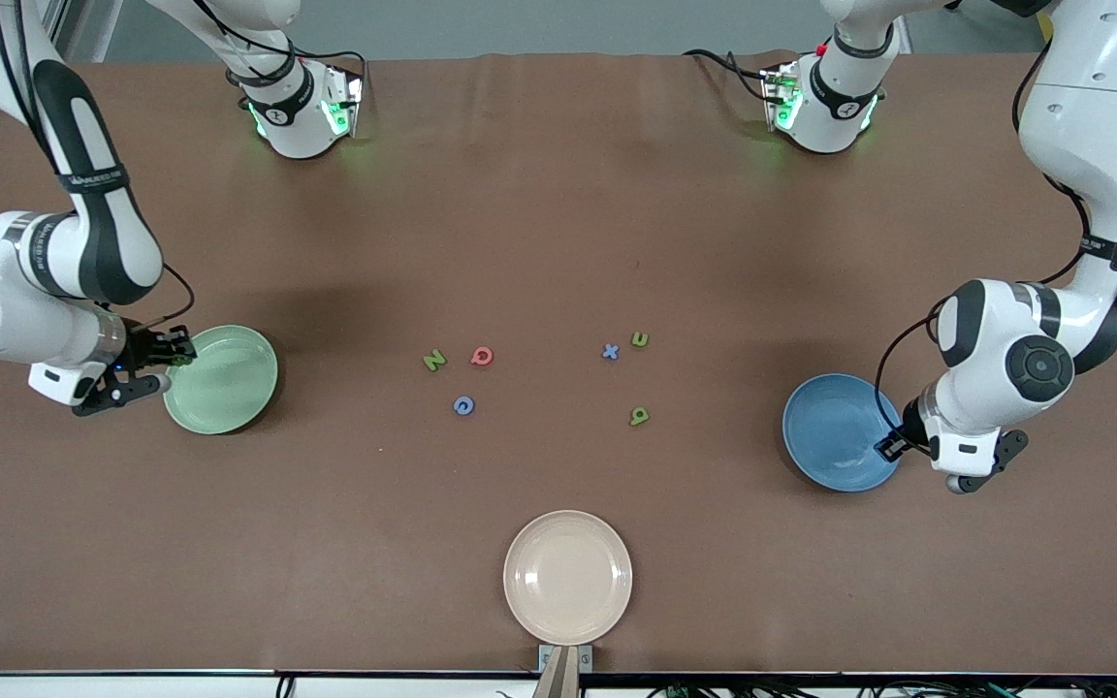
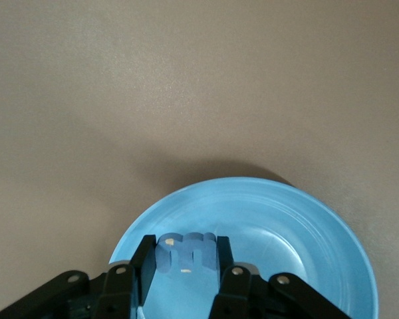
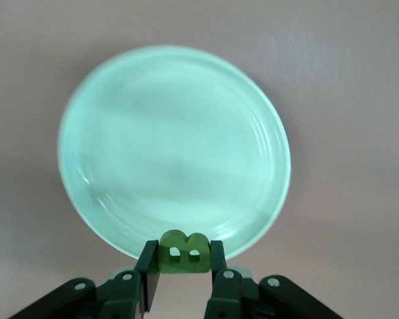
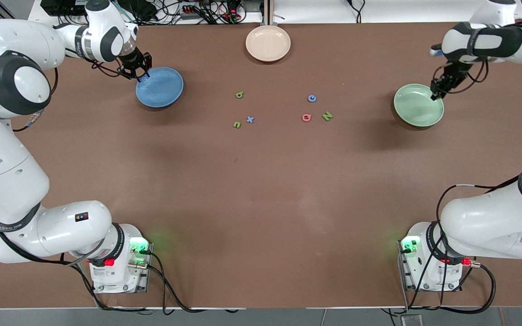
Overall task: Sort upper and lower case letters into plates
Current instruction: 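Lower the m onto the blue plate while the right gripper lowers B onto green, then open both grippers over the plates, then move the left gripper to green b, then grasp the green b with the left gripper while the right gripper reaches Z, then carry the b to the blue plate while the right gripper grasps the green Z, then release the b onto the blue plate while the right gripper lifts the Z, then move the left gripper to the green n while the right gripper drops Z, then carry the n to the blue plate while the right gripper grasps pink Q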
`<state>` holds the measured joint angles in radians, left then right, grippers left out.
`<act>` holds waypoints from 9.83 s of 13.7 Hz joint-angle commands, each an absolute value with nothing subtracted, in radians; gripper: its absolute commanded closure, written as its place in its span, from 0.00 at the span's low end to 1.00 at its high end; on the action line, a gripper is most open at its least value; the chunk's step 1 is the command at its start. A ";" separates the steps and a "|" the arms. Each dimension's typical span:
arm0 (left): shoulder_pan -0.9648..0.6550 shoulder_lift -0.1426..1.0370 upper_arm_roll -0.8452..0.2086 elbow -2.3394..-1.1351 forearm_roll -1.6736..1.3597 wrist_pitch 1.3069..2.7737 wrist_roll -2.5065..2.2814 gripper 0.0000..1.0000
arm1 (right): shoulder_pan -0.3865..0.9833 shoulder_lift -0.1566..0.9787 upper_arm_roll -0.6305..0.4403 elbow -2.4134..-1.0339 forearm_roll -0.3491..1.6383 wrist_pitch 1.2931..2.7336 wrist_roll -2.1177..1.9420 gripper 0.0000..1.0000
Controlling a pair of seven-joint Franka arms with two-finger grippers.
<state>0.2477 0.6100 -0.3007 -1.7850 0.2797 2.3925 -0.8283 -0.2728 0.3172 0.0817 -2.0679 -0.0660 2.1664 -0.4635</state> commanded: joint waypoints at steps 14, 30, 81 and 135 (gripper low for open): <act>0.014 0.629 -0.322 -1.694 0.285 2.367 -0.968 0.00 | -0.255 0.344 0.101 -2.275 -0.043 2.482 -0.410 0.84; -0.320 0.859 -0.310 -1.393 0.287 2.250 -1.429 0.04 | -0.027 0.293 0.107 -2.113 -0.044 2.139 0.065 0.00; 0.078 0.621 -0.276 -1.727 0.305 2.220 -0.834 0.00 | 0.430 0.549 0.071 -1.971 -0.037 2.422 1.241 0.87; -0.088 0.604 -0.575 -1.935 0.637 2.453 -2.173 1.00 | 0.511 0.581 0.087 -1.863 0.086 2.414 0.890 0.00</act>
<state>-0.1071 0.6457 -0.5777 -1.9616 0.6179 2.5095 -2.2344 0.4913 0.5315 0.0965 -1.9215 0.0772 2.4217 0.8636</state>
